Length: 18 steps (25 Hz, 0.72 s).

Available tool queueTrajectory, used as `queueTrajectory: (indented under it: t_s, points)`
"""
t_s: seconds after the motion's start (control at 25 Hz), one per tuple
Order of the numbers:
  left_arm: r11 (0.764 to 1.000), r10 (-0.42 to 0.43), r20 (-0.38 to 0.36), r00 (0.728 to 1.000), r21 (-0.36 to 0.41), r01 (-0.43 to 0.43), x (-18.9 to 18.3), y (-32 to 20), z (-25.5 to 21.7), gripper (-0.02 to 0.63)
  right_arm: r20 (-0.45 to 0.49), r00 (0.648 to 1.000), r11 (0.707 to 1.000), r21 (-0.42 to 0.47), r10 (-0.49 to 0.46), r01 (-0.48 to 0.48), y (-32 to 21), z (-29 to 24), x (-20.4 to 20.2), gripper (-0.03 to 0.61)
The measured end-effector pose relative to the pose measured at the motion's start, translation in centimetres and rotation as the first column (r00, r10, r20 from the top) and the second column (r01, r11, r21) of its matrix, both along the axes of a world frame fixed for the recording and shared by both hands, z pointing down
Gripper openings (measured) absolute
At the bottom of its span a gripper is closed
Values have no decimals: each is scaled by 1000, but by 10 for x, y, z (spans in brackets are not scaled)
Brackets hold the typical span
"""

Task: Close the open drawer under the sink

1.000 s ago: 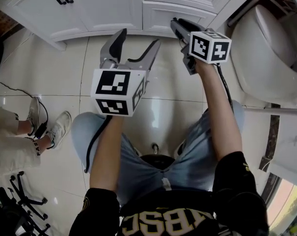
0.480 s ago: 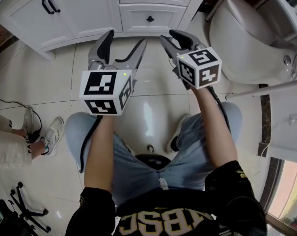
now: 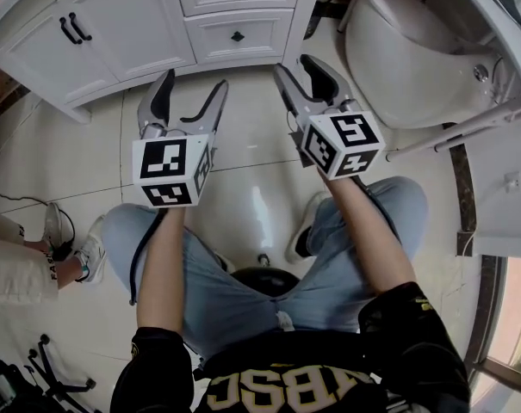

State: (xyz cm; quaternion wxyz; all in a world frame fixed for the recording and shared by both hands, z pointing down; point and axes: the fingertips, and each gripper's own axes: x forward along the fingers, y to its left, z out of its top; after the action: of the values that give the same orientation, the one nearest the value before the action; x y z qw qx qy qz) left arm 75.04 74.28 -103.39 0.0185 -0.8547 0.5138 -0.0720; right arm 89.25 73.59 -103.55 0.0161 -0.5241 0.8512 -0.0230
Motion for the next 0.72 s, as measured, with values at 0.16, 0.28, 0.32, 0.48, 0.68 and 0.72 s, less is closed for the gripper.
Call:
queueTrajectory:
  t_s: [0.16, 0.28, 0.32, 0.48, 0.68, 0.72]
  points:
    - [999, -36, -20, 999, 6, 36, -3, -2, 2, 359, 33, 997, 998, 6, 67, -67, 2, 11, 7, 402]
    - [997, -68, -42, 997, 21, 69, -6, -5, 1, 359, 41, 994, 994, 21, 102, -103, 4, 12, 12, 422]
    - [997, -77, -47, 996, 27, 78, -7, -6, 1, 359, 38, 993, 993, 31, 116, -117, 4, 10, 14, 423]
    - [995, -94, -62, 994, 38, 97, -11, -8, -1, 359, -23, 987, 986, 51, 162, -161, 1, 2, 22, 422]
    - [995, -87, -60, 994, 44, 90, -7, -7, -1, 359, -73, 984, 987, 40, 161, -159, 0, 6, 20, 420]
    - [995, -85, -58, 995, 44, 87, -6, -7, -1, 357, -74, 985, 987, 38, 159, -156, 0, 7, 19, 420]
